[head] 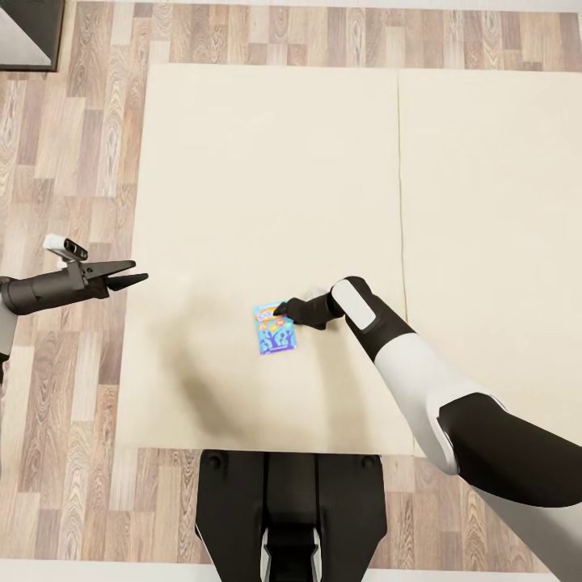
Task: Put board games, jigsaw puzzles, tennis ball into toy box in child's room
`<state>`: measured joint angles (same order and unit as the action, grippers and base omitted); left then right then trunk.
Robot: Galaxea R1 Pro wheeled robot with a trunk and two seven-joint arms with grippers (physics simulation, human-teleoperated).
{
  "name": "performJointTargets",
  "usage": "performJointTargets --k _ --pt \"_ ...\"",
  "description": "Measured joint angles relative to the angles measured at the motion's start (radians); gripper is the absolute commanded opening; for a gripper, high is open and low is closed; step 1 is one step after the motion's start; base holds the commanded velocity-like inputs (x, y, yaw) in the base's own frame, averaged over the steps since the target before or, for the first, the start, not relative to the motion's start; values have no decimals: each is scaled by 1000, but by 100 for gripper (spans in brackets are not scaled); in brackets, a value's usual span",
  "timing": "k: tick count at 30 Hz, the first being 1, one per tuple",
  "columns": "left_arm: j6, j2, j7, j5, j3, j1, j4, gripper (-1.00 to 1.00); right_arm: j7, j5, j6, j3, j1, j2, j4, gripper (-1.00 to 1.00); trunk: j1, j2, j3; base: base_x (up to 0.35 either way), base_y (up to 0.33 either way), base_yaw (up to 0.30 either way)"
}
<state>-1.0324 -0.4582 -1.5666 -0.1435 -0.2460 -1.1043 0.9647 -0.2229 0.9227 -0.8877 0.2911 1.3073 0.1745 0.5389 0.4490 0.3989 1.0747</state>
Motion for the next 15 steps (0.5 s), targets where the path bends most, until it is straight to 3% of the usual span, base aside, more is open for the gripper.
performJointTargets --k 15 --pt "0 0 0 0 -1 0 -1 100 0 0 1 0 0 0 -15 100 0 0 -6 0 0 0"
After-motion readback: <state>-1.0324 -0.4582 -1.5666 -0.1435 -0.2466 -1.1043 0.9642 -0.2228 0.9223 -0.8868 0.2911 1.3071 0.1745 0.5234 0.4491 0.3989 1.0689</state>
